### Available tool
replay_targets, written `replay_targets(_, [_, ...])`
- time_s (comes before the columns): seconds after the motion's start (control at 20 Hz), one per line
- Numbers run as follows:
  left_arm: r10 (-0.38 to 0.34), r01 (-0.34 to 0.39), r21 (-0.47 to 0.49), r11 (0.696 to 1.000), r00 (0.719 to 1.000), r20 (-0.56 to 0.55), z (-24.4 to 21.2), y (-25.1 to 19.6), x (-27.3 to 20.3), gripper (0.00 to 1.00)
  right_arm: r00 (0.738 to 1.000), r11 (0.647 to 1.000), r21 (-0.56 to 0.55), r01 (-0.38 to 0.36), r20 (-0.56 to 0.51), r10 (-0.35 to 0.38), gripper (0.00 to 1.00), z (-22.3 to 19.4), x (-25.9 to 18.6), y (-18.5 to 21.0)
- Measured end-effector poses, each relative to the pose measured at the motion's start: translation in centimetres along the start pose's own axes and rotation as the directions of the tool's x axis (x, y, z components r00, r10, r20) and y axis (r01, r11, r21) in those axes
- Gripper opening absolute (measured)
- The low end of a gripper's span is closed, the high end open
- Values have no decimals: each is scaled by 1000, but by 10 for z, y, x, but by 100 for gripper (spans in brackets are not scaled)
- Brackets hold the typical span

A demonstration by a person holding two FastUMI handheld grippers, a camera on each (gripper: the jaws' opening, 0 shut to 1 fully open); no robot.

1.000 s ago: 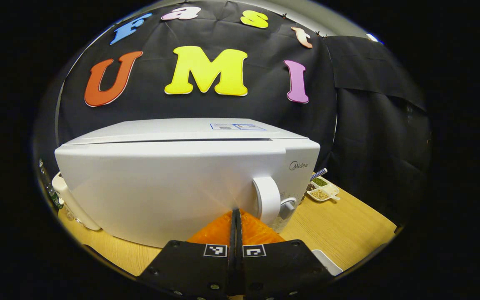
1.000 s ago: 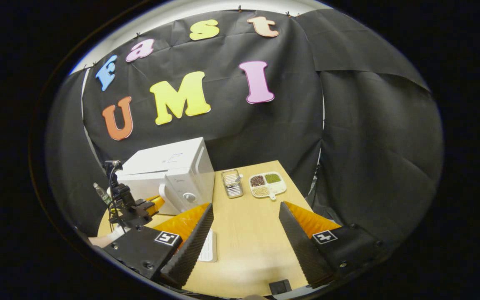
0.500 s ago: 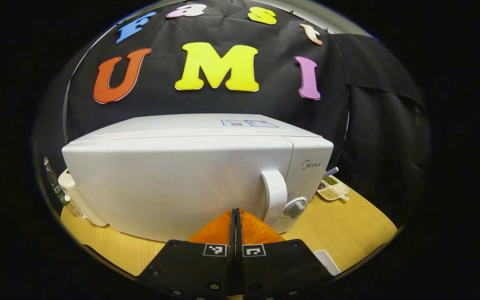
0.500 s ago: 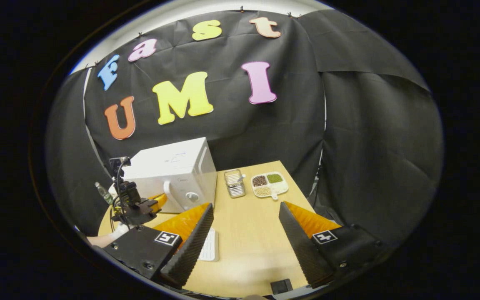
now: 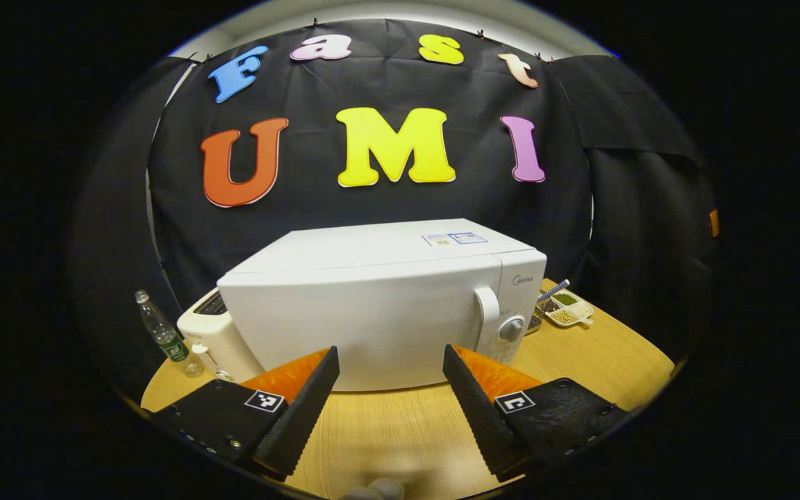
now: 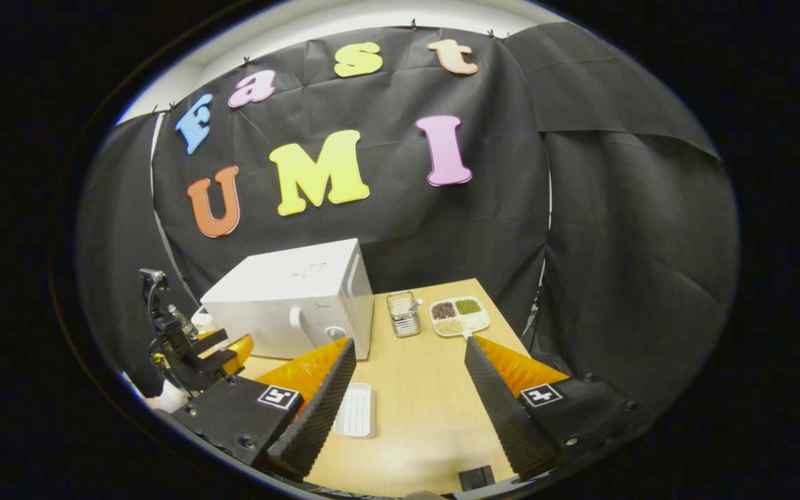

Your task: Open the microwave oven with the left hand, put the food in, and close the microwave oven.

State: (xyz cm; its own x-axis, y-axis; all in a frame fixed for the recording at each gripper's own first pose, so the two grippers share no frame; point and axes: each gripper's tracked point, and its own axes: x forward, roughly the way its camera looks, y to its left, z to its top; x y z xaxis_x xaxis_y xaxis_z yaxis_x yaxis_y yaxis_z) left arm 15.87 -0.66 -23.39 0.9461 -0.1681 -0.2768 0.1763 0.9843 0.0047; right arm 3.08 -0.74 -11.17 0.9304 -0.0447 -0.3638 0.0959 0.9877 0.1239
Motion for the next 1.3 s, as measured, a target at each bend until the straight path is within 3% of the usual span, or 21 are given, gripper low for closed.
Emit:
replay_targets(0.05, [-1,2,-17,1000,1000,11,9,-1,-12,94,1000,1000,-8,-3,12,3,92,2,-5,4])
replay_targets(0.1, [-10,10,-31,999,1000,18,16,-5,-23,94,1000,1000,-17,-2,27,3,92,6,-9,7])
replay_targets(0.15, [-16,17,-38,999,999,31,25,-5,-37,94,999,1000,-25,-5,46,6,100,10,-13,11])
replay_targets(0.2, [-20,22,-39,999,999,50,37,-5,-51,94,998,999,-33,-4,62,6,92,14,-17,14])
replay_targets(0.25, [-20,22,-34,999,997,69,48,-5,-65,94,997,999,-36,-4,82,7,100,18,-21,17])
replay_targets(0.3, [-18,20,-27,999,996,87,59,-3,-79,94,995,999,-38,-7,101,11,100,24,-26,20])
replay_targets(0.35, [-3,4,-15,1000,995,98,68,2,-93,94,992,999,-41,-6,123,11,92,30,-30,23])
replay_targets(0.4, [16,-15,-9,1000,993,116,78,10,-108,94,990,999,-51,-1,143,9,92,36,-35,26])
replay_targets(0.45, [20,-18,-15,1000,991,132,89,13,-122,95,987,998,-62,5,160,4,100,40,-40,27])
replay_targets(0.5, [15,-11,-29,1000,989,146,98,13,-136,95,984,997,-70,10,180,3,92,45,-45,29])
replay_targets(0.65, [47,-38,-56,998,984,172,119,29,-172,94,973,995,-98,22,230,1,92,58,-54,37])
replay_targets(0.95, [120,-105,-73,992,961,250,158,53,-214,94,957,988,-152,10,290,35,92,75,-67,66])
replay_targets(1.3, [127,-111,-68,991,946,298,182,57,-235,94,952,993,-121,-4,304,41,92,88,-78,76])
